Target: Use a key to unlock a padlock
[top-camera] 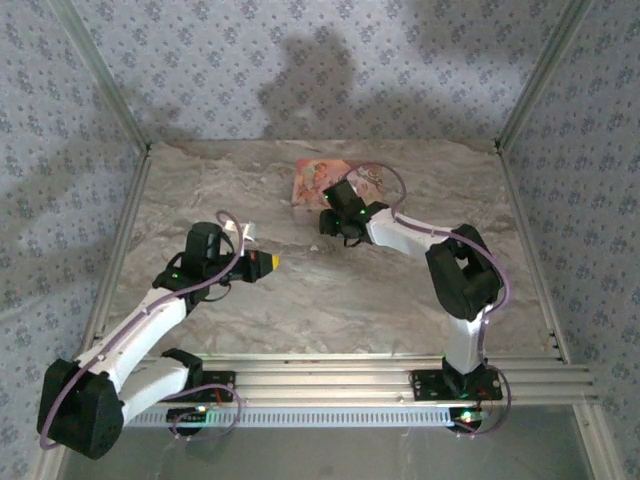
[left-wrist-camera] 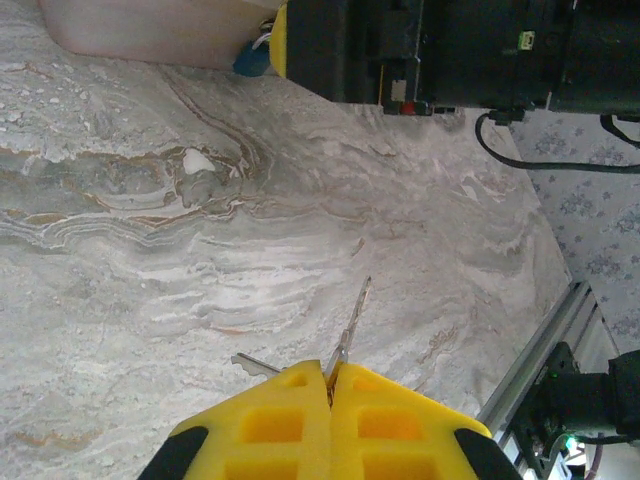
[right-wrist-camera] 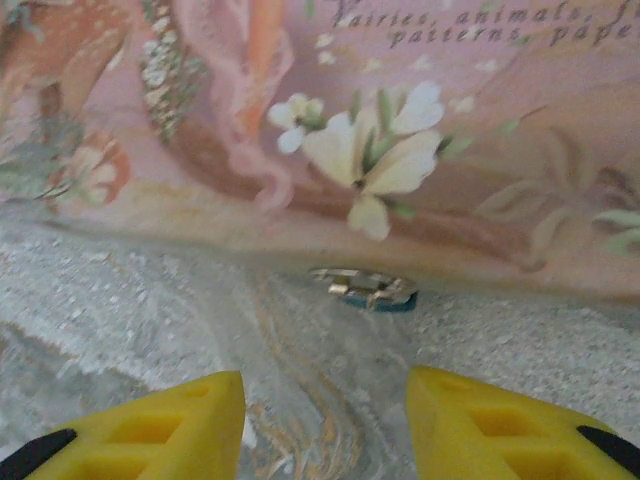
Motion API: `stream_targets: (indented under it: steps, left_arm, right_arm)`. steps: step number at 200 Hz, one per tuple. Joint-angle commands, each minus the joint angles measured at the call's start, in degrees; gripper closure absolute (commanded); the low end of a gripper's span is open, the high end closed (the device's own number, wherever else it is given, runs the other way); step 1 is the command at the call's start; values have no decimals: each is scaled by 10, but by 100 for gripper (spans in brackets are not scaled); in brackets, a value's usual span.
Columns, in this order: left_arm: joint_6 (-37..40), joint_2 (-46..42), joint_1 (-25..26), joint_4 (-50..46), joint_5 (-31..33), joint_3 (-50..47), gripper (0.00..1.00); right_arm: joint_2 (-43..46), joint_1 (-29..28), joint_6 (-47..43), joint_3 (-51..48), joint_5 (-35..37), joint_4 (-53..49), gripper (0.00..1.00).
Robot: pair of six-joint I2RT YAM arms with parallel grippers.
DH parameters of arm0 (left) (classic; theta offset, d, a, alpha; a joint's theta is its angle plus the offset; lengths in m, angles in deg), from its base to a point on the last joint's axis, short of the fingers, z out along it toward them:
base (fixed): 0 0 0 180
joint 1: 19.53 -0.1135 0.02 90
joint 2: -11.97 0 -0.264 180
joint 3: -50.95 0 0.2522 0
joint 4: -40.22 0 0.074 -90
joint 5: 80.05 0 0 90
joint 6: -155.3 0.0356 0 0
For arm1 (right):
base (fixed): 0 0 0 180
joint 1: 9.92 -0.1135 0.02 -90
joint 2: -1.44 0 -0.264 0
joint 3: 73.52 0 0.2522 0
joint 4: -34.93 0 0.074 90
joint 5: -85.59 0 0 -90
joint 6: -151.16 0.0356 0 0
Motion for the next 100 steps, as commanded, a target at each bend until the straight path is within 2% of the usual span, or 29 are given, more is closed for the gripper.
stream_targets:
  steps: [1,100]
  left_arm:
    - [15,-14,-3,-13,6,-10,100]
    - [31,-24,-3,-13,4,-23,100]
  right_arm:
    - [-24,2,10,17,42,-4,53]
    - [-83,-8,16,54,86,1,53]
